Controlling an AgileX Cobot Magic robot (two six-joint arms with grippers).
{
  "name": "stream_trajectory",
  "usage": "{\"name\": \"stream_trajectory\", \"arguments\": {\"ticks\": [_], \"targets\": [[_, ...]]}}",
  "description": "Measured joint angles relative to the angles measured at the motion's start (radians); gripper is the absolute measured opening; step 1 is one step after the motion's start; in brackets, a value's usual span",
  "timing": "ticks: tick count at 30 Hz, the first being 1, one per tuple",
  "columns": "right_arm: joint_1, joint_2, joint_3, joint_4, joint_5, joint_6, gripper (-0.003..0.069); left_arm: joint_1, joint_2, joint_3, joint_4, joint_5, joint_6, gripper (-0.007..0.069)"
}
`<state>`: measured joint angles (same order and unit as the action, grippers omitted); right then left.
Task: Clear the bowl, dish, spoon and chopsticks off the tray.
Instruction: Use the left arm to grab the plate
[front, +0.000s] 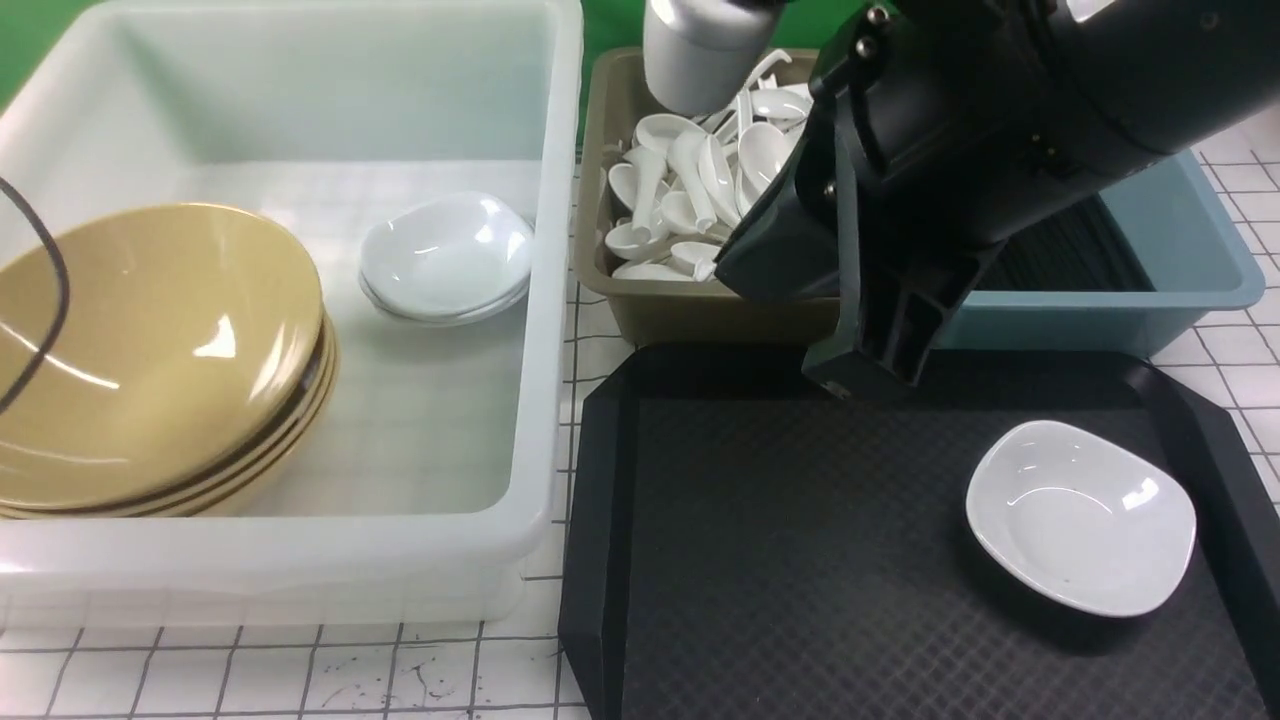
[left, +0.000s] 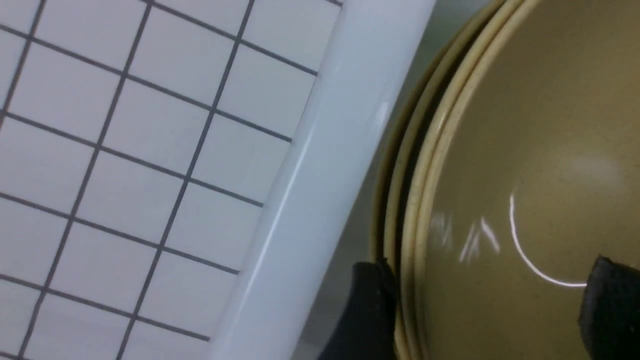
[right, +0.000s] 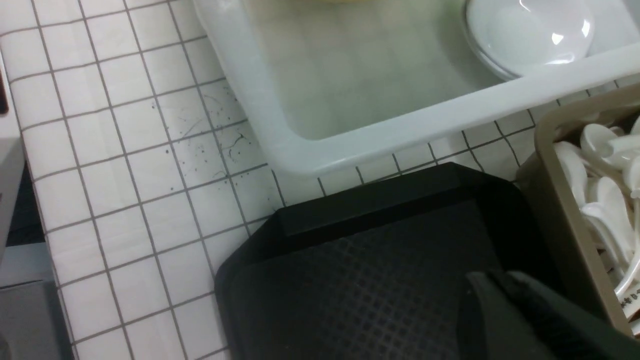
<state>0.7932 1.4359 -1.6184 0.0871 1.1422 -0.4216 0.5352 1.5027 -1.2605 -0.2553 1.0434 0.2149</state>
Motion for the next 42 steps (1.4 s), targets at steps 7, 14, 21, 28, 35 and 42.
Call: {"name": "stream_trajectory", "arguments": {"ticks": [7,14,21,28,35,42], "targets": [[-0.091,0.000,0.108,-0.049,0.036,0.093,0.0049,-0.280,-0.088,-0.120,-0.058,0.056,-0.028,0.0482],[-0.241,-0.030,0.290,-0.054,0.052,0.184,0.0049,-0.800,-0.006,-0.121,-0.010,0.013,-0.025,0.0428],[-0.408,-0.277,0.507,-0.059,0.064,0.266,0.0049,-1.175,0.252,-0.144,-0.020,-0.157,-0.035,0.0424],[-0.442,-0.496,0.565,-0.074,0.109,0.310,0.0049,-1.330,0.523,-0.367,-0.064,-0.211,-0.036,0.0424],[-0.442,-0.635,0.565,-0.081,0.117,0.320,0.0049,-1.389,0.767,-0.663,-0.079,-0.168,-0.037,0.0424],[-0.442,-0.651,0.565,-0.087,0.120,0.313,0.0049,-1.393,0.925,-0.863,-0.128,-0.131,-0.067,0.0418]]}}
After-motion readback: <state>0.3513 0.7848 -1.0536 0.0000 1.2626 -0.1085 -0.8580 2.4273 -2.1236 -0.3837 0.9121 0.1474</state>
